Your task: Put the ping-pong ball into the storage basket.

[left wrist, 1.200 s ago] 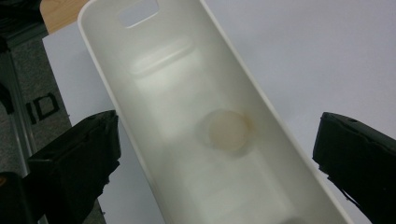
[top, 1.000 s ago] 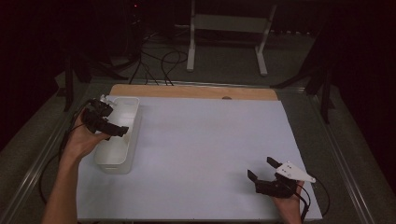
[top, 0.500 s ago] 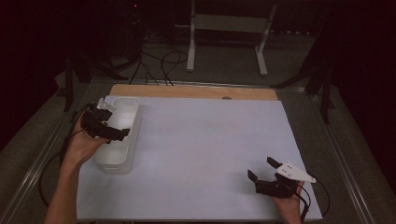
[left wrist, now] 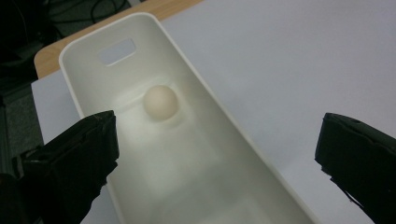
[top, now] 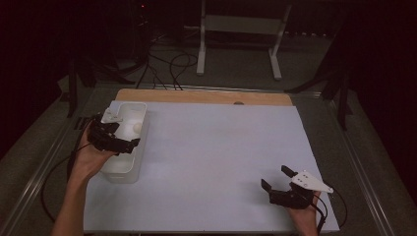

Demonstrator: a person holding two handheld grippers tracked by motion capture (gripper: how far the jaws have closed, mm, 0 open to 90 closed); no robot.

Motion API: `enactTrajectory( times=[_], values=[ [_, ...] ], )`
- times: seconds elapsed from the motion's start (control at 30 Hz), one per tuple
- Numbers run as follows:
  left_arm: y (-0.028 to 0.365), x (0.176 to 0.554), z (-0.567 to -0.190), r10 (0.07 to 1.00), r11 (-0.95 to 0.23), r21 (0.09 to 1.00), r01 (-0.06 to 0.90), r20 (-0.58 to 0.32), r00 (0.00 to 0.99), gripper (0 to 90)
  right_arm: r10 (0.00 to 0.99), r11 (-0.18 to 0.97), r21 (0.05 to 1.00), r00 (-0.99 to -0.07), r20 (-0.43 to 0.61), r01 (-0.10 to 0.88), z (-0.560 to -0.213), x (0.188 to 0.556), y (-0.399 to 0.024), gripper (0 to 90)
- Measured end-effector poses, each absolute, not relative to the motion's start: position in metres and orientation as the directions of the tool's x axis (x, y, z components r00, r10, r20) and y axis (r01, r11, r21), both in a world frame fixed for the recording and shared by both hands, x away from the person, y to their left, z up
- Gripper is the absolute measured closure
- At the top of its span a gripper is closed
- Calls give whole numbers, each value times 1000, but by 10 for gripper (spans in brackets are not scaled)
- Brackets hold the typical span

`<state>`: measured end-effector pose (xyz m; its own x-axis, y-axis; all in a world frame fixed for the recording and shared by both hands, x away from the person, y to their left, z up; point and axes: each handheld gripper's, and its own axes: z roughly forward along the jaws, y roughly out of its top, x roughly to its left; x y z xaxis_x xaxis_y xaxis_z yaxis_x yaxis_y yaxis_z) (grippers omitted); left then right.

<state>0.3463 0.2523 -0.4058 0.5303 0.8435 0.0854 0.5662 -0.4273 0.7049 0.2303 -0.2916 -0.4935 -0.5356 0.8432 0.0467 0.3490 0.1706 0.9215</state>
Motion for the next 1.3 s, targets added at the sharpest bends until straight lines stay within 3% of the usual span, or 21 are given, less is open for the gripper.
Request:
enactTrajectory(
  times=[0.43, 1.3],
  values=[
    [252, 328, -424, 846, -347, 787, 510, 28, 532, 2, 846, 162, 924, -531, 50, 345, -493, 229, -291, 76],
    [238, 281, -452, 828, -305, 874, 378, 46, 559, 2, 840, 162, 928, -541, 49, 336, -493, 230, -290, 76]
  ],
)
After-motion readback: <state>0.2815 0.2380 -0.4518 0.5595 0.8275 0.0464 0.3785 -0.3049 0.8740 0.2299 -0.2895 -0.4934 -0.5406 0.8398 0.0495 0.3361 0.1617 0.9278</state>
